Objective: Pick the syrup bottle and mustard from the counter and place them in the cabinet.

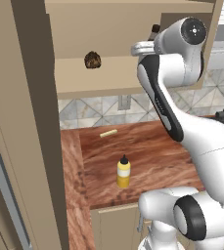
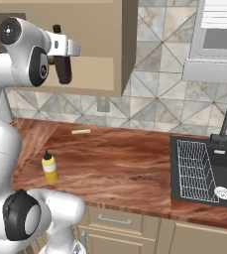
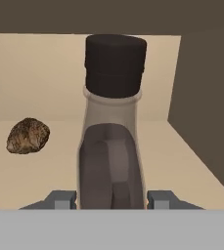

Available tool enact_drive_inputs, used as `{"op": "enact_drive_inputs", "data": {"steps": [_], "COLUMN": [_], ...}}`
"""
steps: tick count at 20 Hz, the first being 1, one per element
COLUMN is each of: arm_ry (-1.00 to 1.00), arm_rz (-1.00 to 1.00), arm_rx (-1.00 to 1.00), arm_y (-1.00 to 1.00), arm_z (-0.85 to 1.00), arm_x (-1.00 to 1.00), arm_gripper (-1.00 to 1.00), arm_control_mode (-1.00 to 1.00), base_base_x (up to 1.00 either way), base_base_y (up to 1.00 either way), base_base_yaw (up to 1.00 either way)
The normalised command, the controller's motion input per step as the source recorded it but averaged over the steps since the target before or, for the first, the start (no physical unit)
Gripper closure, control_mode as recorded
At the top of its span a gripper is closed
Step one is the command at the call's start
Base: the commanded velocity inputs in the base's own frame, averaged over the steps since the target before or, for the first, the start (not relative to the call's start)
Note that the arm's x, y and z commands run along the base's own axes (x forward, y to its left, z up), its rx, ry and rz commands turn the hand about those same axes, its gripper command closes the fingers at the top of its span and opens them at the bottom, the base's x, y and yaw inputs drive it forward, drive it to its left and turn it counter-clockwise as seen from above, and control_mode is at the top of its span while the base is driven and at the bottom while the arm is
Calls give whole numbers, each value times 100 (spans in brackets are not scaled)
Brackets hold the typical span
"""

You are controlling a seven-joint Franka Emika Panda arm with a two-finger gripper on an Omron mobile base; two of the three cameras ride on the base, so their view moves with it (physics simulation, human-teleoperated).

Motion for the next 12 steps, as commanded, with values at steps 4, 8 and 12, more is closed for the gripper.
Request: {"op": "enact_drive_inputs", "data": {"steps": [4,8,12], "arm_ry": [0,0,0], "arm_rz": [0,0,0], "arm_rx": [0,0,-3], "arm_y": [0,0,0], "arm_z": [-20,-39,-57], "arm_x": [21,11,8], "arm_gripper": [100,100,100], "arm_control_mode": [-100,-100,-100], "base_base_x": [0,0,0], "base_base_y": [0,0,0], "base_base_yaw": [0,0,0]}}
